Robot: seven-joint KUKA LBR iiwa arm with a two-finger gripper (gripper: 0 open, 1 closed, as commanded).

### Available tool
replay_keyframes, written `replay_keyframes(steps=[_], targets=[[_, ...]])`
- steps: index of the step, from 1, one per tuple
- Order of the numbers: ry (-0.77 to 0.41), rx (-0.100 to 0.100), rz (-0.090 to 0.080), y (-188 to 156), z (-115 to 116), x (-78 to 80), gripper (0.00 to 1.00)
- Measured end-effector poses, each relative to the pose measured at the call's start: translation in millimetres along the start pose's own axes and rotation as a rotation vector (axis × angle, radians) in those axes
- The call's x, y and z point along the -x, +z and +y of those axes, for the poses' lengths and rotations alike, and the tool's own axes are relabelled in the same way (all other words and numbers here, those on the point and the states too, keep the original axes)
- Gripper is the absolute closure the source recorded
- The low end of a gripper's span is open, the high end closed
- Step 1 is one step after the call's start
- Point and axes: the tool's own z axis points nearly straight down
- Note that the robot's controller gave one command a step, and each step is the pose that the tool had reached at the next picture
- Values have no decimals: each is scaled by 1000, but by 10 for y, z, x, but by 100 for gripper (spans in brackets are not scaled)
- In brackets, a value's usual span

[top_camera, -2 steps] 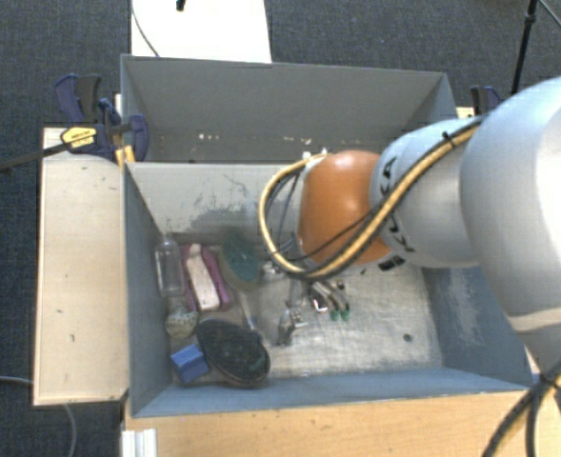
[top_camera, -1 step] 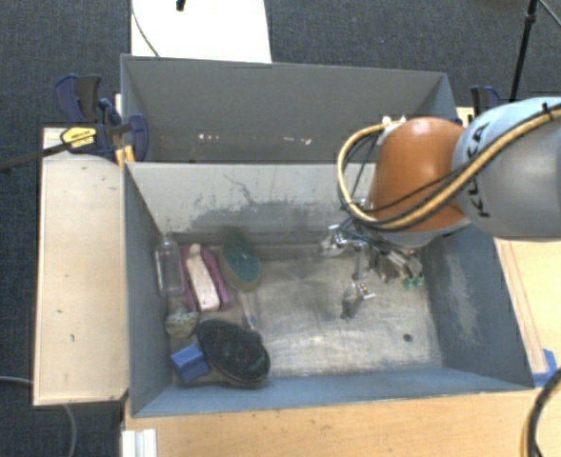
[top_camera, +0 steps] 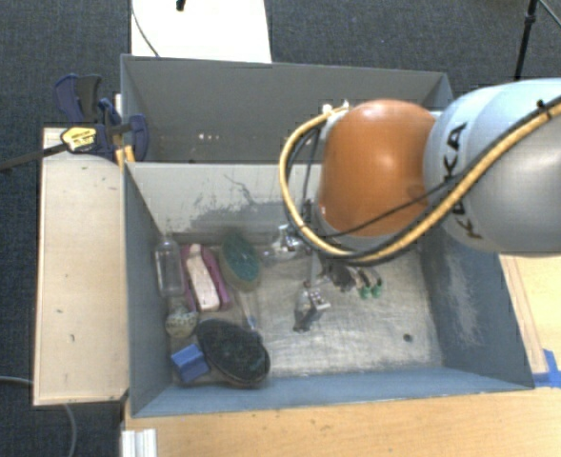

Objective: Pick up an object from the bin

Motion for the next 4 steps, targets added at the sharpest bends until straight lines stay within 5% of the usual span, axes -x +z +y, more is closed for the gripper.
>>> replay_keyframes(steps=[1,2,3,4], targets=[[-104,-3,4,1166,103,-372,0],[27,-8,19,1188,580,-144,0],[-14,-8,13,1322,1053,4,0],[-25,-26,20,1352,1144,64,0]])
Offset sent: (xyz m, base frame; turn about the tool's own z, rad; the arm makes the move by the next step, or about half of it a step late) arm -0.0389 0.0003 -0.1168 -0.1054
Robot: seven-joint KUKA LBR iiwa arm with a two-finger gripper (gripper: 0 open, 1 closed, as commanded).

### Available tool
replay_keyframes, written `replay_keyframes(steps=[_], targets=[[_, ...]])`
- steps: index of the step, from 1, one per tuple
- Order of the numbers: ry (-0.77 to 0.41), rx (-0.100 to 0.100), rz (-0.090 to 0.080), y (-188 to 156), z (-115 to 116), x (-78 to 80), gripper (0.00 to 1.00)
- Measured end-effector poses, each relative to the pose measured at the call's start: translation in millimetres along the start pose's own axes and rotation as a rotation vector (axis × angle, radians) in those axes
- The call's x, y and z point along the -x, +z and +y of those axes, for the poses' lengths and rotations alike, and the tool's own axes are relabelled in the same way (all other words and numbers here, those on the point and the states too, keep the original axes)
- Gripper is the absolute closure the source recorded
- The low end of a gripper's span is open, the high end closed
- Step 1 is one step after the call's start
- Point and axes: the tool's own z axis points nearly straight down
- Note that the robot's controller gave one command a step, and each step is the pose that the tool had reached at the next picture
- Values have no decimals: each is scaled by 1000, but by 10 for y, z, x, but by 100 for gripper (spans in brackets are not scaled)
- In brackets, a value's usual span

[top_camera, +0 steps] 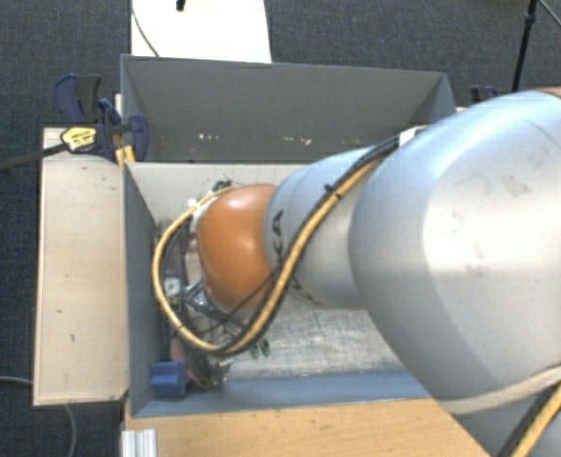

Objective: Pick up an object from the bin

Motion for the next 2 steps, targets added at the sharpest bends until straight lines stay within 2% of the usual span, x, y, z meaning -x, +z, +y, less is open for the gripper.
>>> replay_keyframes(steps=[1,2], targets=[[-1,1,-2,6,-2,4,100],[-240,21,-26,-2549,26,47,100]])
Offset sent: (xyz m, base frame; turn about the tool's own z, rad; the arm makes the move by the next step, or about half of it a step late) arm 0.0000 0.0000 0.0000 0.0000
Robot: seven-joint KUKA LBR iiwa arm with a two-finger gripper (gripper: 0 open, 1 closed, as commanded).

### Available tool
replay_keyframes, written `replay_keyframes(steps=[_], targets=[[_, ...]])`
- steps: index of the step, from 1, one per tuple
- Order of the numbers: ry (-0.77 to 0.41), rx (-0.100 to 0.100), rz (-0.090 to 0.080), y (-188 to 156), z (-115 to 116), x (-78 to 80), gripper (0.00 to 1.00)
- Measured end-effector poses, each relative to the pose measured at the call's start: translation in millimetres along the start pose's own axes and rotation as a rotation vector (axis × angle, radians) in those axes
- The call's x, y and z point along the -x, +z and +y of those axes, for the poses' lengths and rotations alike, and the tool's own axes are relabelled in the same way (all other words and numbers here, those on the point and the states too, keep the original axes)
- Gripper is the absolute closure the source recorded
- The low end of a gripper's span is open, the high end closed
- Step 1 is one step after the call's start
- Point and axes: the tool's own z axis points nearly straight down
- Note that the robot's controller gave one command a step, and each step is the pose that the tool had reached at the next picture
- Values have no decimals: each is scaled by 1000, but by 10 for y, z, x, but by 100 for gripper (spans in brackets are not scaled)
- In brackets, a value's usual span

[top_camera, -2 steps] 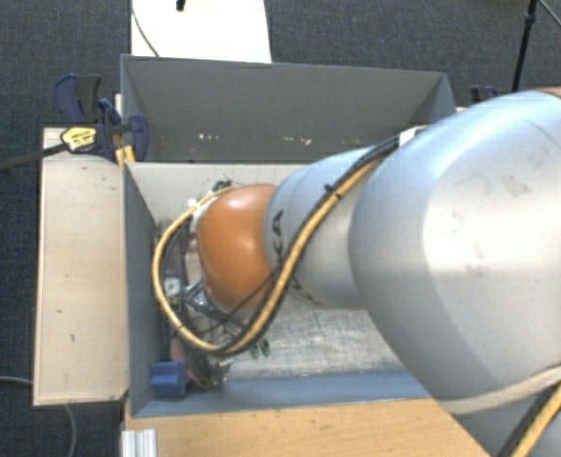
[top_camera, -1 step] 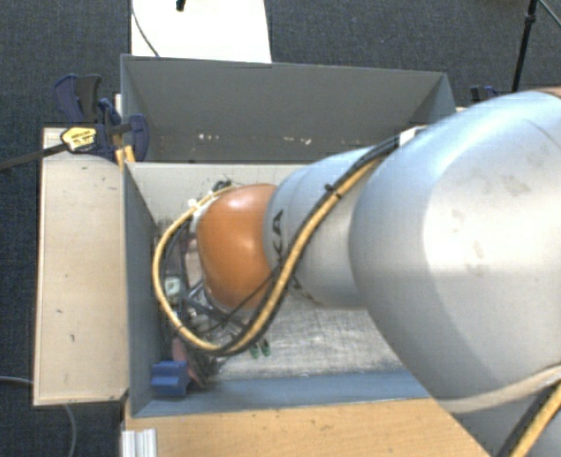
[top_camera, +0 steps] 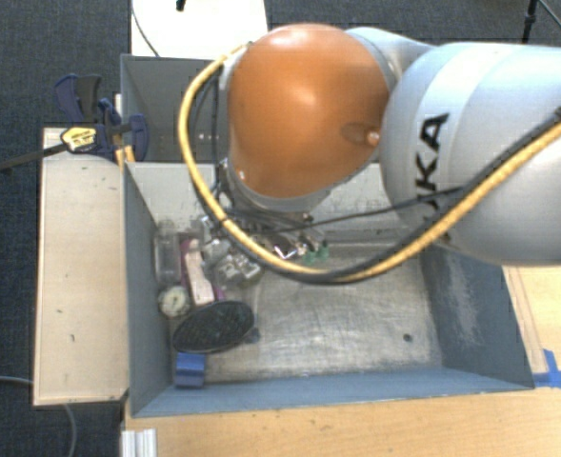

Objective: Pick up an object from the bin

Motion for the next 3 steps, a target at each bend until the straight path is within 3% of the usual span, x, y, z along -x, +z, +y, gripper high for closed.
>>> replay_keyframes(steps=[1,2,3], targets=[[243,0,19,1682,-460,-182,100],[239,0,11,1642,-453,-163,0],[483,2,1,2334,-521,1,0]])
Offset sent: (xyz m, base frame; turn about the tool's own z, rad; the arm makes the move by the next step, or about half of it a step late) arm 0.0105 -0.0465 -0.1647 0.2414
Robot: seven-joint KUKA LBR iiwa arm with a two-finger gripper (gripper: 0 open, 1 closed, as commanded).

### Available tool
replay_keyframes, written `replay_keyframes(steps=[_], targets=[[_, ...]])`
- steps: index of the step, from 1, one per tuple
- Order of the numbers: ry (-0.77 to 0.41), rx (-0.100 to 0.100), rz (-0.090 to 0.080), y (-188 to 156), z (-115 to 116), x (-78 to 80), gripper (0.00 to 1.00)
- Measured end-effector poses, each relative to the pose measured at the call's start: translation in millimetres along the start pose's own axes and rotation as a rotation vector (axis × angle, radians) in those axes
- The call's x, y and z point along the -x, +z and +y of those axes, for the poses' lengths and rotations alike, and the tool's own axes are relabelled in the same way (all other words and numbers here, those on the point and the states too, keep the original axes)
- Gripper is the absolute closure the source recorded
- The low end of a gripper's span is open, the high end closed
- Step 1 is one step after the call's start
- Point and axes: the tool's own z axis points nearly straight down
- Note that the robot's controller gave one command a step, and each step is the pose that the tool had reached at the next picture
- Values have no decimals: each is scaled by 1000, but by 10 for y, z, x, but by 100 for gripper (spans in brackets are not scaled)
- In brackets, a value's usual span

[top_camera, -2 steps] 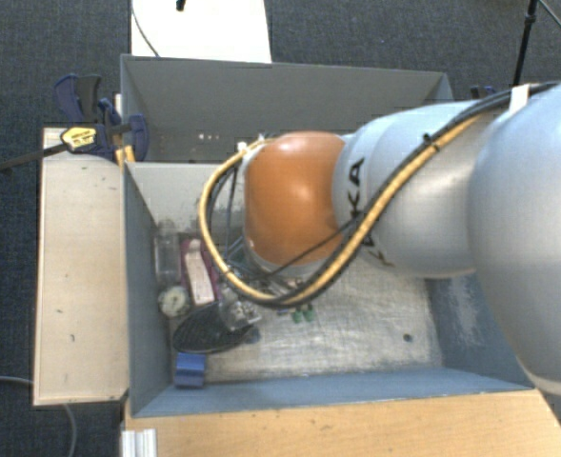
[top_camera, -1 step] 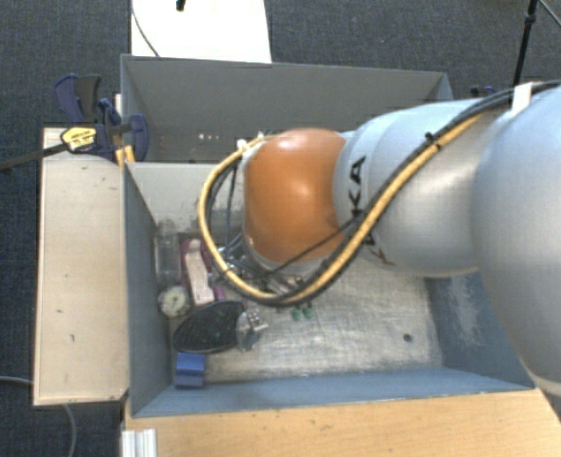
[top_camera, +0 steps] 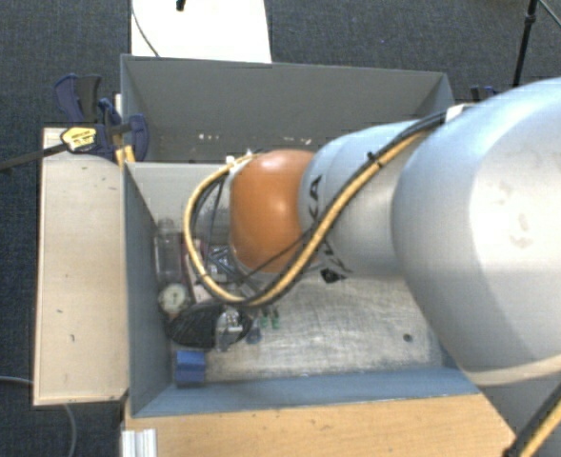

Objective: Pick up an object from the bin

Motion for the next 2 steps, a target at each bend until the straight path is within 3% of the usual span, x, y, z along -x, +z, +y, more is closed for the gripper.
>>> replay_keyframes(steps=[1,2], targets=[[-2,-3,14,20,3,-28,100],[-225,-4,4,-1603,-87,-194,100]])
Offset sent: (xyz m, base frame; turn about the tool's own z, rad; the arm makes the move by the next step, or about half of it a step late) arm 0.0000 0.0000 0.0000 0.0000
